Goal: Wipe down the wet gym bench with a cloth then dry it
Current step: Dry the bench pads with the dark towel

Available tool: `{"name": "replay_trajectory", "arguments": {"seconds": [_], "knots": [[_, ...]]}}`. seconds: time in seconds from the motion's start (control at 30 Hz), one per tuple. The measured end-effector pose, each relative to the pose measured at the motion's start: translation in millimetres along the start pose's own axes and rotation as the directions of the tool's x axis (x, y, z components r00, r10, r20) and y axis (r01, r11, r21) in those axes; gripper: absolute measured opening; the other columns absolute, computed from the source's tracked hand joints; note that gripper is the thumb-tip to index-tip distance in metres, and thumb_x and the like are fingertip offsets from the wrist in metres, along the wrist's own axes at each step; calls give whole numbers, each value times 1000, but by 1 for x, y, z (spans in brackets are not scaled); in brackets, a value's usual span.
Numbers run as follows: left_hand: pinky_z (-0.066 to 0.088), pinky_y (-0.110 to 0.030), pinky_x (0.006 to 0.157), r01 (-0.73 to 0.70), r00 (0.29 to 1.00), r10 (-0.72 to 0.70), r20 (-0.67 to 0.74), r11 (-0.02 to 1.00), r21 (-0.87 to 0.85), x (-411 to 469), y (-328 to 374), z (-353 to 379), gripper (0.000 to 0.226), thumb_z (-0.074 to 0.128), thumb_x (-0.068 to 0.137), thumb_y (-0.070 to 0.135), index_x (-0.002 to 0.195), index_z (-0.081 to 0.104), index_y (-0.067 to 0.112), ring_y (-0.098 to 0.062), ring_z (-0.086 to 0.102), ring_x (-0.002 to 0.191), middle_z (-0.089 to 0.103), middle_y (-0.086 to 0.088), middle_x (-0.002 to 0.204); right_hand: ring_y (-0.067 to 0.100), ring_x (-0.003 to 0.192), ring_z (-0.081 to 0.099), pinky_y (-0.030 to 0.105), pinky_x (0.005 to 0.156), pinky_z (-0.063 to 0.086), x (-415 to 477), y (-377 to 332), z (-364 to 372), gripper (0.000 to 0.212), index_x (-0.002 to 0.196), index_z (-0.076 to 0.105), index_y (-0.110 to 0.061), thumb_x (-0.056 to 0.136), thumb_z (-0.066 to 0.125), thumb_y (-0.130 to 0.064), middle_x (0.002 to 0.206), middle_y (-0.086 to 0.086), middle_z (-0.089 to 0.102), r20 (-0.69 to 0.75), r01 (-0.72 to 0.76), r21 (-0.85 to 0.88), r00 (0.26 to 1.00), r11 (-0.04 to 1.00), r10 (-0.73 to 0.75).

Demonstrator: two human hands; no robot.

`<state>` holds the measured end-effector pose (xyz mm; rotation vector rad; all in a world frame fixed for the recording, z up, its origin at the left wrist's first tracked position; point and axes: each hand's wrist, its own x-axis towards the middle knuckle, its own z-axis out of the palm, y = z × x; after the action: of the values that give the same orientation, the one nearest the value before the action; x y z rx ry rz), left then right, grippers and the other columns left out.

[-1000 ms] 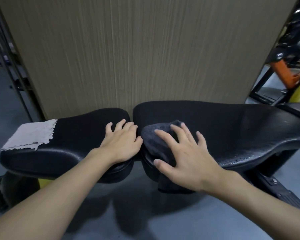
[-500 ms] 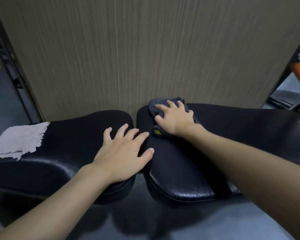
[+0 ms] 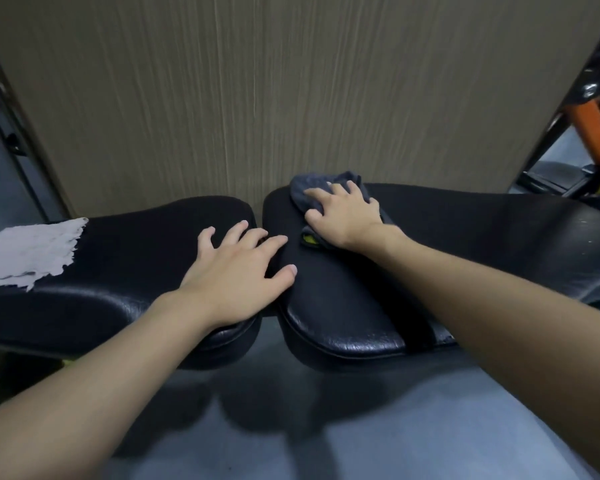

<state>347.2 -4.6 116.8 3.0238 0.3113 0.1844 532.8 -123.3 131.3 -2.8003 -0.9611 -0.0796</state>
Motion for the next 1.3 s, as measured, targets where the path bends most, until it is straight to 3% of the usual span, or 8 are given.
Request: {"name": "replay_trajectory", "arguments": {"seconds": [0.3, 0.47, 0.63, 0.8, 1.0, 1.13, 1.3], "knots": [[5, -60, 116, -13, 1000, 13, 14, 1000, 7, -4, 3, -2, 66, 19, 94, 63, 151, 25, 32, -24, 8, 150, 28, 1, 158, 23, 151, 9, 57, 115, 22, -173, 8, -17, 72, 147, 27, -50, 76, 14, -59, 162, -8, 24, -47, 10, -81, 999, 997, -14], [12, -65, 111, -23, 999, 22, 27, 1000, 14, 0, 15, -12, 57, 28, 94, 52, 144, 37, 25, -31, 16, 147, 34, -6, 153, 19, 153, -5, 54, 120, 8, -209, 14, -31, 73, 150, 9, -52, 81, 16, -72, 166, -13, 2, -7, 24, -69, 1000, 997, -25], [24, -62, 104, -101, 995, 100, 20, 995, 24, 10, 36, -9, 52, 27, 95, 52, 139, 41, 27, -29, 37, 134, 42, -6, 143, 21, 152, 3, 55, 118, 16, -174, 12, -20, 74, 148, 22, -55, 75, 12, -66, 165, -13, 12, -34, -58, -38, 998, 998, 57], [25, -63, 105, -59, 998, 62, -25, 992, 113, 13, 43, -1, 62, 23, 91, 63, 144, 36, 33, -34, 37, 132, 39, -10, 146, 25, 152, 4, 60, 117, 13, -109, 30, -15, 57, 148, 25, -52, 92, 35, -53, 165, -6, 13, -21, -56, -9, 998, 998, 56], [30, -62, 102, 26, 998, -35, 55, 987, 157, 20, 67, -5, 68, 15, 86, 76, 145, 28, 43, -38, 40, 128, 40, -14, 140, 30, 151, 3, 65, 114, 12, -22, 49, -11, 58, 148, 26, -50, 91, 34, -55, 165, -3, 13, 0, -41, 27, 999, 999, 41], [34, -50, 105, 104, 990, -118, 79, 981, 161, 25, 83, 1, 71, 14, 86, 76, 149, 17, 45, -43, 34, 132, 36, -21, 145, 33, 150, 7, 66, 110, 16, 28, 59, -10, 57, 147, 27, -46, 90, 31, -55, 164, -1, 16, 13, -22, 14, 1000, 1000, 21], [28, -45, 111, 180, 967, -209, 143, 965, 193, 25, 93, -2, 68, 14, 87, 75, 150, 6, 50, -39, 19, 144, 21, -19, 157, 37, 147, 11, 69, 106, 19, 61, 68, -10, 54, 145, 32, -41, 92, 29, -53, 158, 3, 27, 46, 18, 12, 999, 1000, -19]]}}
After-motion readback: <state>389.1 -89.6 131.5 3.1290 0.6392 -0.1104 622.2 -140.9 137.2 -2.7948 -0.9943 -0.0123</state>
